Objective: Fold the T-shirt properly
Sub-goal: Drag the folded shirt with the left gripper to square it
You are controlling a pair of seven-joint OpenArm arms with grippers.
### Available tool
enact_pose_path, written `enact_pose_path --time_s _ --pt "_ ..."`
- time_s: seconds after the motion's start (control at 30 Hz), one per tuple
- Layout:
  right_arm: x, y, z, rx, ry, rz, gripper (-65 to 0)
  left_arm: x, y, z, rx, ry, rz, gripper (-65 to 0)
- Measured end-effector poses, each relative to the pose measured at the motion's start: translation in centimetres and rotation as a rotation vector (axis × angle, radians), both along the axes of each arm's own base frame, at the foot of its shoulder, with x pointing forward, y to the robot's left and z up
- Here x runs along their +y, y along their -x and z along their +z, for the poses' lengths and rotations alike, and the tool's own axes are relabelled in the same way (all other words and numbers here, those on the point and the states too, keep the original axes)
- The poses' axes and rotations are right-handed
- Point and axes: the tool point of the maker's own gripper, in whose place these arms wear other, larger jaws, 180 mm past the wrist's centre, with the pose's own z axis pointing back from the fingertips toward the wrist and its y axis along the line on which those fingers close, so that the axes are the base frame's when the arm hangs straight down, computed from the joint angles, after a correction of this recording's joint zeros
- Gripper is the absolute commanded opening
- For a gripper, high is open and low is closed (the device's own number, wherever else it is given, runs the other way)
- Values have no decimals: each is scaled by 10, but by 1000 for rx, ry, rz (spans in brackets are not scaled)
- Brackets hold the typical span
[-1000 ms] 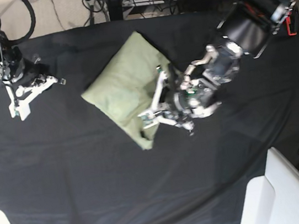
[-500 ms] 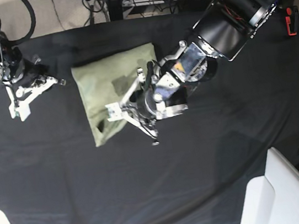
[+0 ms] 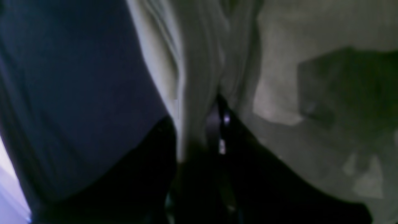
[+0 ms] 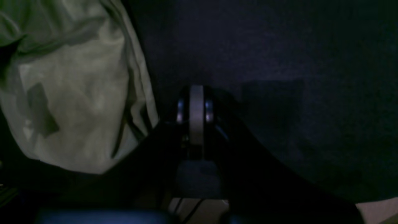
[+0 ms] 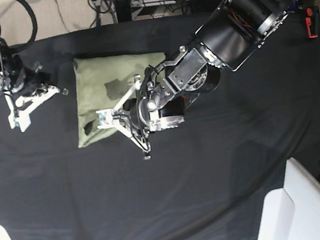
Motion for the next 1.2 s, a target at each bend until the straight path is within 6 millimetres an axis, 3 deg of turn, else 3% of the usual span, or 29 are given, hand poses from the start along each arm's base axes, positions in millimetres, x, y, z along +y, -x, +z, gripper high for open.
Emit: enact_pose_path --time_s 1.2 --pt "0 -9 4 -20 0 0 -650 7 -1 -2 2 -25 16 -650"
